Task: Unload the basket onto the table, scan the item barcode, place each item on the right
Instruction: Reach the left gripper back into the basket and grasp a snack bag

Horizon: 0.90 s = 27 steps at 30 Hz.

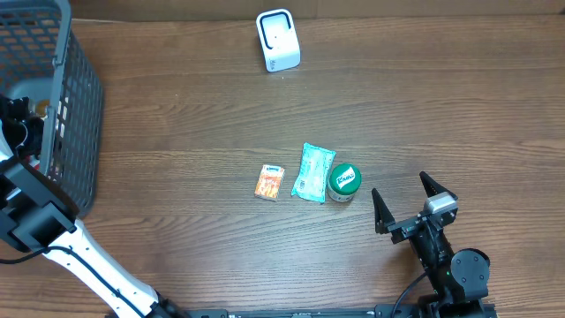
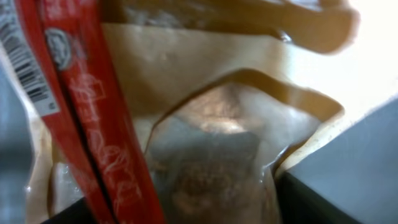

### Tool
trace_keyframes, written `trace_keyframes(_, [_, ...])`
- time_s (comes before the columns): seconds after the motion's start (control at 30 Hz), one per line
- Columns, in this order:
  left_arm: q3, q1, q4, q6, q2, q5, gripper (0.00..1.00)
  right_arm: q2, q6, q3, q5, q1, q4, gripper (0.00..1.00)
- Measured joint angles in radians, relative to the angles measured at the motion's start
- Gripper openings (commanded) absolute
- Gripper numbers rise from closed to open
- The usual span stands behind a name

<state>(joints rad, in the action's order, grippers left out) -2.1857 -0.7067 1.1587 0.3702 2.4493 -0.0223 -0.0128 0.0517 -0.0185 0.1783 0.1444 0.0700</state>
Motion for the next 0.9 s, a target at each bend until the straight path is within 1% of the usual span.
trace_keyframes(0.07, [0.000, 0.000, 0.004, -0.003, 0.000, -0.001, 0.43, 0.000, 0.000, 0.000, 0.000, 0.000, 0.000, 1.00])
trace_keyframes(0.23, [-0.002, 0.000, 0.016, -0.018, 0.000, -0.007, 0.34, 0.000, 0.000, 0.000, 0.000, 0.000, 0.000, 1.00])
trace_keyframes(0.27, [-0.007, 0.000, 0.022, -0.026, 0.000, -0.008, 0.26, 0.000, 0.000, 0.000, 0.000, 0.000, 0.000, 1.00])
trace_keyframes(0.3, [-0.013, 0.000, 0.030, -0.037, 0.001, -0.009, 0.14, 0.000, 0.000, 0.000, 0.000, 0.000, 0.000, 1.00])
trace_keyframes(0.33, [-0.018, 0.000, 0.035, -0.047, 0.002, -0.009, 0.04, 0.000, 0.000, 0.000, 0.000, 0.000, 0.000, 1.00])
trace_keyframes(0.47, [-0.074, 0.000, 0.057, -0.077, 0.001, -0.020, 0.04, 0.000, 0.000, 0.000, 0.000, 0.000, 0.000, 1.00])
trace_keyframes(0.7, [-0.094, 0.000, 0.071, -0.124, -0.005, -0.061, 0.04, 0.000, 0.001, 0.000, 0.000, 0.000, 0.000, 1.00])
trace_keyframes(0.9, [-0.094, 0.000, 0.051, -0.171, -0.095, -0.068, 0.04, 0.000, 0.000, 0.000, 0.000, 0.000, 0.000, 1.00])
